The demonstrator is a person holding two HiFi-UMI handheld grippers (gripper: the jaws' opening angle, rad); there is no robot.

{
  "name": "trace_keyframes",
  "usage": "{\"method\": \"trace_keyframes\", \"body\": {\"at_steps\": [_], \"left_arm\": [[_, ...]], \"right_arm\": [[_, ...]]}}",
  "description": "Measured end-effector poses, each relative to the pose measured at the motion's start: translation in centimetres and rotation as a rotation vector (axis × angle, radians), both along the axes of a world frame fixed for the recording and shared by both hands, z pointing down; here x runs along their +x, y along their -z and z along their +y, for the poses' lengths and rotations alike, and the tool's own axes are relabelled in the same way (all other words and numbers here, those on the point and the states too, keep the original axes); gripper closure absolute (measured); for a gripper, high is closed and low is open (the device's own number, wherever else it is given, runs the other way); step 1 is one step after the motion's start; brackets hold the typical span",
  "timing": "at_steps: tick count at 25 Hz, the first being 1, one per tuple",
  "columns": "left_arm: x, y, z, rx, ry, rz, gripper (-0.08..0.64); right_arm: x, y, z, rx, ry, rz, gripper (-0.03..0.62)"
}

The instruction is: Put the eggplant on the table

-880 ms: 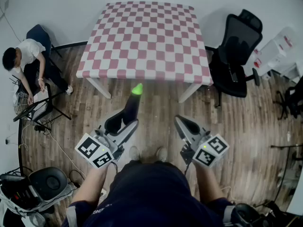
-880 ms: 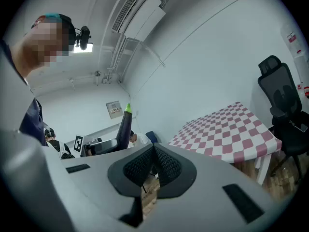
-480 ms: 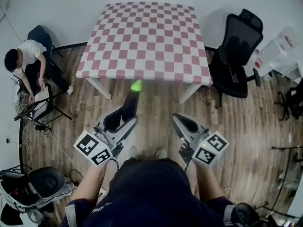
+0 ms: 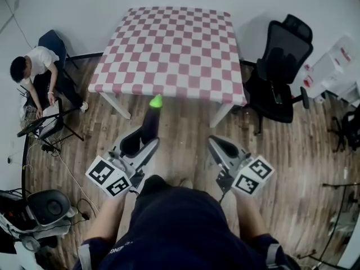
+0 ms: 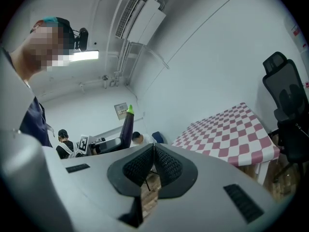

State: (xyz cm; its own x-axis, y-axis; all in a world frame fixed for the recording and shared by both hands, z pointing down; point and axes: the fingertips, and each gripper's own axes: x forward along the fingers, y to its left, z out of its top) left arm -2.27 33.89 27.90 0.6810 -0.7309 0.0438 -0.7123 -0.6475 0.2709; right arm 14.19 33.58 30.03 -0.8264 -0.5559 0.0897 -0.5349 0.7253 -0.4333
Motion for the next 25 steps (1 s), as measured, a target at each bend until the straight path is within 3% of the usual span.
{"method": "trace_keyframes", "body": {"at_steps": [3,7,13,18,25], "left_arm": [[0.6,-0.1,-0.5,0.001,0.009,-0.008,0.331],[0.2,-0.8,-5.1,-0.016,0.018,-0.013,0.331],[0.0,-2.4,-5.8,-0.040,0.020,-0.005,0.331],[-2.1,-3.6,-12.4,-0.057,-0.002,-0.001,0.331],[-7.3,-5.5,-23.2,-0.096,-0.036,-0.011,0.331]], "right_arm": [[1.6,-0.5,-1.0,-0.013,-0.015,-0.001,0.575],[2.0,-1.3,-5.9,-0.045,-0.040,0.002,0.575],[1.6,-2.4,-6.4,-0.075,-0.037,0.016,0.575],[-0.4,-3.9,-12.5,-0.114,-0.061,0.040,0.575],[-6.7,-4.7,-22.4,-0.157,-0.073,0.051,0.575]]}}
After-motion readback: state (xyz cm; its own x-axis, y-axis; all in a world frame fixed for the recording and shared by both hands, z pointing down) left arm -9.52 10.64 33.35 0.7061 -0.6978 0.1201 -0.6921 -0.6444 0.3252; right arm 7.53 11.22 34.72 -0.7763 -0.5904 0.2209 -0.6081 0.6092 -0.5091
